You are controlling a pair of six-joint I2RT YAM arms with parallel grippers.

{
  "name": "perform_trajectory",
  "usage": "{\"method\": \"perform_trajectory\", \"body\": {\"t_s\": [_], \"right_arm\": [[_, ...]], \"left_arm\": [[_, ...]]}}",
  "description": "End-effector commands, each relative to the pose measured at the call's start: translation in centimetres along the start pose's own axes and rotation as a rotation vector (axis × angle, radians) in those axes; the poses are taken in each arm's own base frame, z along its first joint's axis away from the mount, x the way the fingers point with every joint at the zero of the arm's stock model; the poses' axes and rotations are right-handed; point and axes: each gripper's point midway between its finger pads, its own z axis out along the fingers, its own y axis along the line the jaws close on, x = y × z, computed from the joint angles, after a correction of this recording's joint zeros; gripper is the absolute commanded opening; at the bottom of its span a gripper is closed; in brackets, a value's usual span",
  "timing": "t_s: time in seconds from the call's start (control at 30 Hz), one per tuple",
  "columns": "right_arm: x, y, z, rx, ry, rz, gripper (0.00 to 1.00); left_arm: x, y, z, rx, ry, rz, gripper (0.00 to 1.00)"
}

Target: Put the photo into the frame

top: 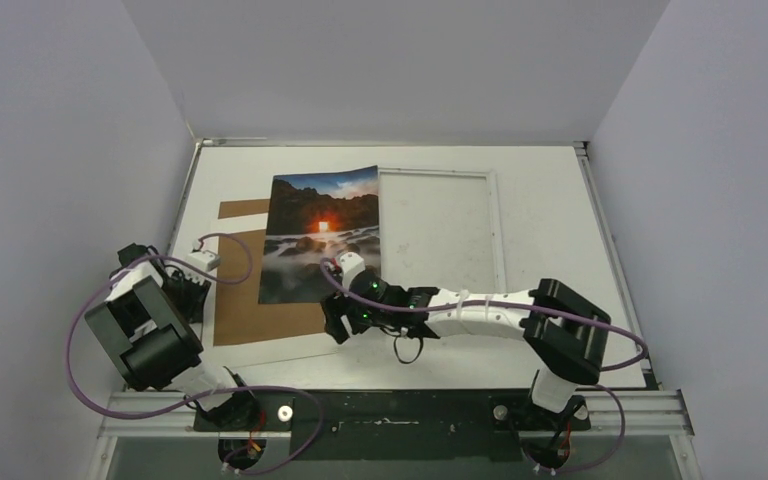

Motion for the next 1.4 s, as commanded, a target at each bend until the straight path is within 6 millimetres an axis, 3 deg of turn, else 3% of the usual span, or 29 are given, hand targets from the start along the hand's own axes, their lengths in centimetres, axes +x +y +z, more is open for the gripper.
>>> {"method": "perform_trajectory", "body": {"t_s": [0.0, 0.2, 0.57, 0.73, 0.9, 1.1, 1.37], "right_arm": [[0.2, 0.6, -1.7, -0.049, -0.016, 0.377, 0.75], [2.1, 1.2, -0.8, -0.074, 0.053, 0.452, 0.74], [3.3, 2.6, 3.6, -0.024, 0.144, 0.467, 0.72], [4.3, 2.6, 3.7, -0.043, 0.178, 0.553, 0.71], [3.0, 3.9, 3.1, -0.133, 0.157, 0.618, 0.71], [2.4, 5.9, 4.3, -0.241, 0.147, 0.709, 0.71], [1.1, 5.8, 4.7, -0.291, 0.035, 0.842, 0.74]], "left_arm": [[1.3, -2.1, -0.2, 0.053, 0.037, 0.015, 0.27], [1.9, -2.3, 0.4, 0.029, 0.048, 0.029, 0.27], [2.3, -2.6, 0.8, 0.025, 0.048, 0.05, 0.27], [2.1, -2.8, 0.7, 0.027, 0.046, 0.059, 0.26], [2.3, -3.1, 0.9, 0.031, 0.047, 0.066, 0.26], [2.4, -3.4, 1.2, 0.04, 0.045, 0.067, 0.26], [2.3, -3.3, 1.2, 0.05, 0.045, 0.074, 0.26]]}}
